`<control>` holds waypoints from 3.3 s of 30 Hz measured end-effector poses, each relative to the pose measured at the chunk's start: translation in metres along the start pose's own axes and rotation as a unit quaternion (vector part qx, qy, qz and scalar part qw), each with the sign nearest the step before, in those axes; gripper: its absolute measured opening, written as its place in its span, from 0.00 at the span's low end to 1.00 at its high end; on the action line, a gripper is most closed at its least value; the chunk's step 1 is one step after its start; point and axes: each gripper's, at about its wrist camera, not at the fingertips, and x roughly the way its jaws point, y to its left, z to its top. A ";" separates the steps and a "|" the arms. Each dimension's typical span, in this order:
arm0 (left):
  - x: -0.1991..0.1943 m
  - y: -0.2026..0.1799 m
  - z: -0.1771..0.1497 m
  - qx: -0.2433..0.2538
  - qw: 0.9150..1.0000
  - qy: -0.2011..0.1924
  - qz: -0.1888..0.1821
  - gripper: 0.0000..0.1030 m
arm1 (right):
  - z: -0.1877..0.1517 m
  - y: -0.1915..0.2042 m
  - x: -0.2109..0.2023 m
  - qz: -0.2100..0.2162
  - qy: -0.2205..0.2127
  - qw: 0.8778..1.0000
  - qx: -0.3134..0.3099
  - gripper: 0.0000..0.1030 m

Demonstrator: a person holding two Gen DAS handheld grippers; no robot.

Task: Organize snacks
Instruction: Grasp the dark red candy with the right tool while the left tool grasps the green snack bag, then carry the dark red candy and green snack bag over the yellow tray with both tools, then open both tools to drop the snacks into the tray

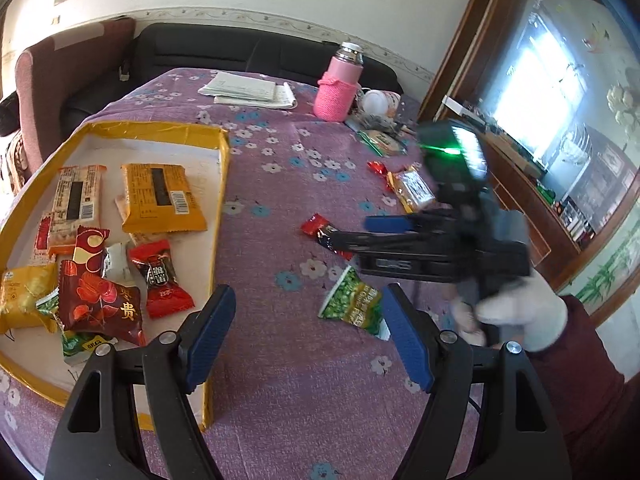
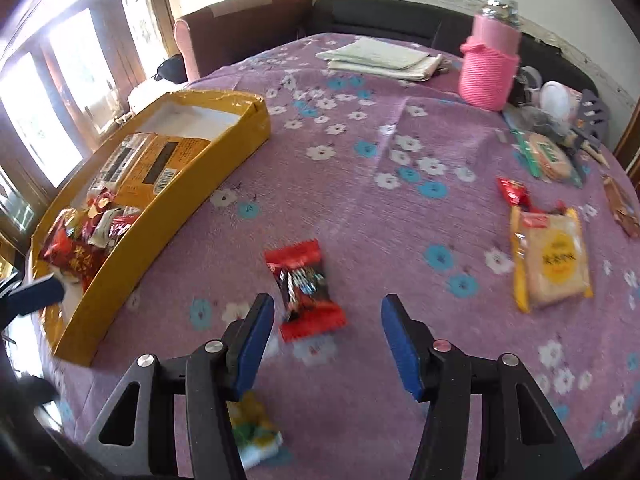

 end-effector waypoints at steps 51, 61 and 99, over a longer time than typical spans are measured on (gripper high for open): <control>-0.004 0.005 0.010 -0.022 0.999 -0.043 0.009 0.36 | -0.063 -0.075 -0.042 0.017 -0.114 0.980 0.165 0.25; -0.071 0.099 0.005 -0.117 0.985 -0.106 0.069 0.36 | -0.024 0.017 -0.085 0.097 -0.116 0.984 0.099 0.25; -0.084 0.092 -0.019 -0.049 0.923 -0.166 0.343 0.81 | -0.030 0.140 -0.071 0.095 -0.145 0.984 0.048 0.59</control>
